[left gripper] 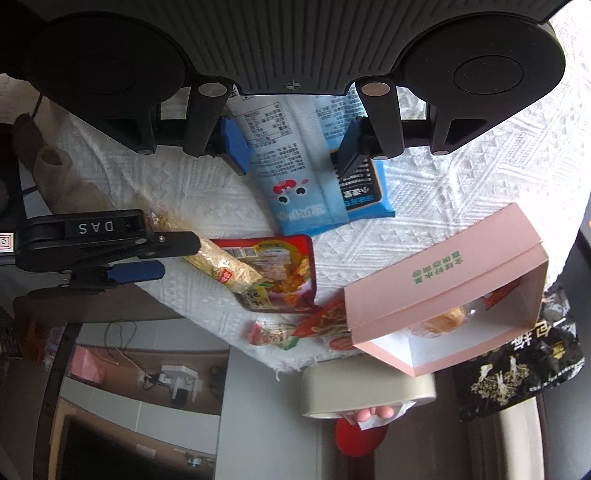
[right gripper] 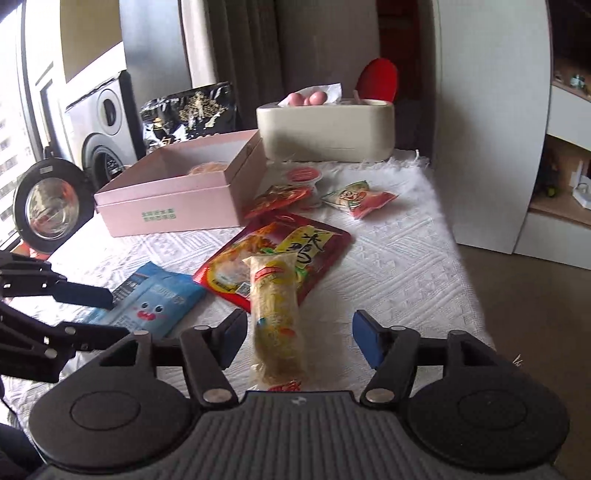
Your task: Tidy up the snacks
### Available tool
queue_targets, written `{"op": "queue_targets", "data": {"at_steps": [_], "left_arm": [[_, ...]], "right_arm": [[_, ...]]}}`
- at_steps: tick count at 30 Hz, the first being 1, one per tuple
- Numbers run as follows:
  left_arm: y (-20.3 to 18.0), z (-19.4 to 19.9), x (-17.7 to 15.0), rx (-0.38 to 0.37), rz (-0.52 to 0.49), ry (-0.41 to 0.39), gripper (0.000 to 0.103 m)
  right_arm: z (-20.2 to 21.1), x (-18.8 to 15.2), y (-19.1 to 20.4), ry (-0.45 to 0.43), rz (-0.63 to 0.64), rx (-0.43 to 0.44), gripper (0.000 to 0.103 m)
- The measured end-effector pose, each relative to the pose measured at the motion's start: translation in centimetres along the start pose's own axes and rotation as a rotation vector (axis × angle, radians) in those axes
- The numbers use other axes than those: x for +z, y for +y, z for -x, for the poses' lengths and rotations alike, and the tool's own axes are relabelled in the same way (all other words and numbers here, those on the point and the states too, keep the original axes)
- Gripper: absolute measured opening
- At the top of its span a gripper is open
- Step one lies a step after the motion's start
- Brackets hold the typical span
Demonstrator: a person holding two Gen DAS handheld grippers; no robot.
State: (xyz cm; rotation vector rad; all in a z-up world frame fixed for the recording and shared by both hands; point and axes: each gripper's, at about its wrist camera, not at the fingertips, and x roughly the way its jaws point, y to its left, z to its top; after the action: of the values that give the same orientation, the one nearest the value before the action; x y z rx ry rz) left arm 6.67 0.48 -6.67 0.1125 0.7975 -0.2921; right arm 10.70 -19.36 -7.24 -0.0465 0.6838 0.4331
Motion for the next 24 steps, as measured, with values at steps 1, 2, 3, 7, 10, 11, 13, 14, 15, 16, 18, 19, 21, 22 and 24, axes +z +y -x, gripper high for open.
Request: {"op": "queue_targets", "data": {"at_steps": [1, 2, 3, 7, 10, 11, 13, 14, 15, 16, 18, 19, 21, 22, 24], "left_arm": [[-0.3, -0.2, 0.0, 0.000, -0.018, 0.000, 0.068], [-0.6, -0.3, 0.0, -0.003, -0.033, 0.002, 0.076], [-0.9, -0.5, -0.1, -0.013, -0.044, 0.004, 0.079], [-1.1, -0.5, -0.3, -0.021, -0.059, -0.003, 0.084], [-0.6, -0.2, -0.2, 0.012, -0.046, -0.015, 0.078], [-0.4, -0.1, -0.3, 0.039, -0.043, -0.019, 0.078], [0.3, 0.0, -0.4, 0.082, -0.026, -0.019, 0.080], [0.9, -0.1, -0.3, 0.090, -0.004, -0.011, 0.080], [1.4, -0.1, -0.4, 0.093, 0.017, -0.006, 0.080], [1.8, -0.1, -0.4, 0.091, 0.032, -0.004, 0.081], [2.0, -0.3, -0.3, 0.077, 0.051, 0.000, 0.081], [2.0, -0.4, -0.3, 0.073, 0.054, 0.004, 0.082], [2.1, -0.8, -0.3, 0.065, 0.060, 0.011, 0.085], [2.2, -1.0, -0.3, 0.061, 0.067, 0.012, 0.087], [2.5, -1.2, -0.3, 0.052, 0.093, 0.013, 0.088]], "right_arm": [[-0.3, -0.1, -0.2, 0.006, -0.009, -0.001, 0.064], [-0.5, -0.2, -0.3, 0.011, -0.019, -0.004, 0.066], [-0.8, -0.4, -0.4, 0.014, -0.028, -0.006, 0.070], [-1.3, -1.1, -0.3, -0.004, -0.038, -0.027, 0.074], [-1.3, -1.2, -0.3, -0.008, -0.035, -0.029, 0.075], [-1.3, -1.2, -0.3, -0.011, -0.036, -0.030, 0.075], [-1.3, -1.3, -0.3, -0.015, -0.039, -0.028, 0.076], [-1.3, -1.3, -0.3, -0.016, -0.040, -0.028, 0.076], [-1.2, -1.3, -0.3, -0.016, -0.040, -0.029, 0.077], [-1.3, -1.3, -0.3, -0.016, -0.039, -0.031, 0.077], [-1.3, -1.3, -0.1, -0.017, -0.033, -0.035, 0.077], [-1.3, -1.4, -0.1, -0.017, -0.030, -0.037, 0.077], [-1.4, -1.4, 0.0, -0.017, -0.025, -0.042, 0.078], [-1.4, -1.4, 0.0, -0.017, -0.024, -0.043, 0.078], [-1.3, -1.4, 0.0, -0.018, -0.025, -0.042, 0.078]]}}
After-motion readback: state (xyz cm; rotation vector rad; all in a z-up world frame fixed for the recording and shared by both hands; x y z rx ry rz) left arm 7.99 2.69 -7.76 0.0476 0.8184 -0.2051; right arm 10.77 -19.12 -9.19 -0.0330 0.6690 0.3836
